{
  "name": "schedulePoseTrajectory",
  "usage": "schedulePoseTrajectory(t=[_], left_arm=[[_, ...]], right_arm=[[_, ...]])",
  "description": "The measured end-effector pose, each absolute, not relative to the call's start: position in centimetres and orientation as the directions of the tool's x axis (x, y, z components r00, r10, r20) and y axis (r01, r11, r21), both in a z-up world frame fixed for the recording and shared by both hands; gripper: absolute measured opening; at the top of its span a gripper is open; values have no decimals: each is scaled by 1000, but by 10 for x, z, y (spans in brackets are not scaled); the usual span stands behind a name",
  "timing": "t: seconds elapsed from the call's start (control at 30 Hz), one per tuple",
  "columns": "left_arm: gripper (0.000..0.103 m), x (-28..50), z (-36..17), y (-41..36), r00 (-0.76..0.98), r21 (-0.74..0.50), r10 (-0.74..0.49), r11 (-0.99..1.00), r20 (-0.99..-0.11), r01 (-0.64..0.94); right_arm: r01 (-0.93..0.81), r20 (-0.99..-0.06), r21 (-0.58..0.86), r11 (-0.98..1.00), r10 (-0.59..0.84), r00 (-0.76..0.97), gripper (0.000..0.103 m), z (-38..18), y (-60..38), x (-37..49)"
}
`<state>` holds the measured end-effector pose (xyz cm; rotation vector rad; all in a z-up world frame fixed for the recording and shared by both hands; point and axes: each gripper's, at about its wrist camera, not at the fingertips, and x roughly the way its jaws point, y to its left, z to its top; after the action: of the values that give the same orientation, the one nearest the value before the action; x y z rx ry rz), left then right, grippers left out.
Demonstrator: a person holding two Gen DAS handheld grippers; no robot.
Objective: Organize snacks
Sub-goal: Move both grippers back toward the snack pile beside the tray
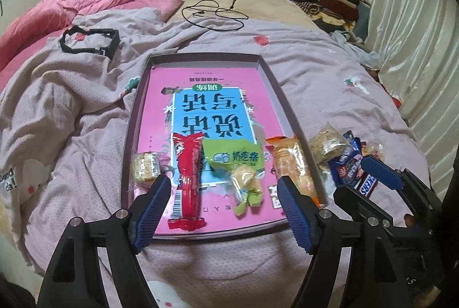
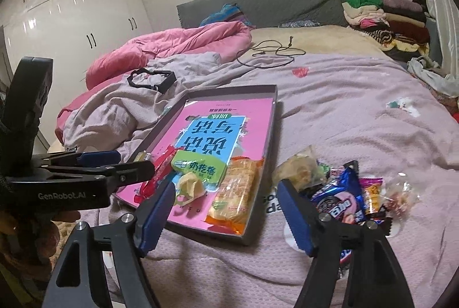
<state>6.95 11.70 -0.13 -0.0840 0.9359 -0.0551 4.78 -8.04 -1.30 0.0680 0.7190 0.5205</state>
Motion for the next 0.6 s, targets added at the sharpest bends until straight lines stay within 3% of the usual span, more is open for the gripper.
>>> schedulePoseTrajectory(t=[0.6], left_arm=[[78,63,21,90,610,-104,-120,993,-783,62]], right_arm=[[-359,-582,256,897,440,684,73,1,-121,43]])
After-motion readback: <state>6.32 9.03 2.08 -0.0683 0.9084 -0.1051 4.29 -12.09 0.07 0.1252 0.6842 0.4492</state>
